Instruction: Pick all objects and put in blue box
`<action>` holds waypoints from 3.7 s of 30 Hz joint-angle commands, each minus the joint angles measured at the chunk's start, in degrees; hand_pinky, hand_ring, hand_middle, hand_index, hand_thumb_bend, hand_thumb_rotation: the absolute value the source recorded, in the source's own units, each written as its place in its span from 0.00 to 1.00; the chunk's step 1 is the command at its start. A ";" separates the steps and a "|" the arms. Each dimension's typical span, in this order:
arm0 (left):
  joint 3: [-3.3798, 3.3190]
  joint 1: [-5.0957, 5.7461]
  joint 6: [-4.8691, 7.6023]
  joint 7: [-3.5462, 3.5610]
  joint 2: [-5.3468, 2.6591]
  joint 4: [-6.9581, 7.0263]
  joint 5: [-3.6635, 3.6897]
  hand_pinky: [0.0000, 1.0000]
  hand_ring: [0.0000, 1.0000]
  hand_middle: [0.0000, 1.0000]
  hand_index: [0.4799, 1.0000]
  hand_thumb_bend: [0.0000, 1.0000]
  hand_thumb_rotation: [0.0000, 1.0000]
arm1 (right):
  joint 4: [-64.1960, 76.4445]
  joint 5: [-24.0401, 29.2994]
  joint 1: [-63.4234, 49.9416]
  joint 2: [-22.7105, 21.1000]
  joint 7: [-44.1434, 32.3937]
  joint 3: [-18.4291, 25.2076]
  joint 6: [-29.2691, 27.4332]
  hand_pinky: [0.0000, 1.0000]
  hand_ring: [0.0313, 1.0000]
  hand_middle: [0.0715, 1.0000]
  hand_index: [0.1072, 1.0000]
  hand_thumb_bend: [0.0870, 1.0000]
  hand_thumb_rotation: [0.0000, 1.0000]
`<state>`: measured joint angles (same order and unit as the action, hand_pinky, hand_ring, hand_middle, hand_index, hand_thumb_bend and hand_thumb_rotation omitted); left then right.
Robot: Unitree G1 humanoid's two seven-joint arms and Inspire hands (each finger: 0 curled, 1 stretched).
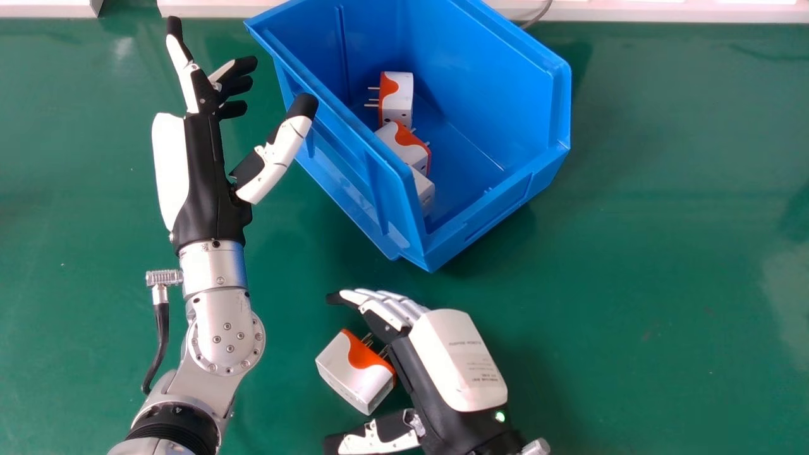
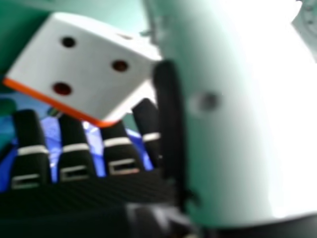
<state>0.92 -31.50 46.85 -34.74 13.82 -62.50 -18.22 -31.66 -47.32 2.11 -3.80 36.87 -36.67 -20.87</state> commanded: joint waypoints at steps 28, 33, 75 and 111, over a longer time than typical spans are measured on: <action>0.18 -0.77 0.65 -0.34 0.33 0.57 -0.53 0.73 0.78 0.80 0.64 0.74 0.60 | 2.24 1.25 -0.16 0.33 -0.65 -0.10 -1.48 0.37 0.46 0.48 0.41 0.45 0.00; 0.26 -0.65 0.58 -0.32 0.22 0.82 -0.58 0.73 0.78 0.80 0.64 0.74 0.60 | 12.66 3.55 -2.86 -2.88 -4.65 3.23 -1.32 0.37 0.45 0.48 0.41 0.45 0.00; 0.50 -0.50 0.74 -0.56 0.25 0.54 -0.28 0.73 0.78 0.80 0.65 0.74 0.60 | -12.72 6.27 47.96 -8.55 -11.13 21.94 3.08 0.36 0.45 0.49 0.39 0.45 0.00; 0.69 -0.51 0.49 -0.76 0.15 0.64 -0.58 0.73 0.78 0.80 0.64 0.75 0.61 | -22.73 3.48 54.46 -10.07 -11.18 11.11 8.13 0.93 1.00 1.00 1.00 1.00 0.38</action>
<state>1.61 -31.63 46.84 -35.27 13.92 -62.44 -18.55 -56.27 -43.56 54.50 -13.26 24.10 -25.59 -12.60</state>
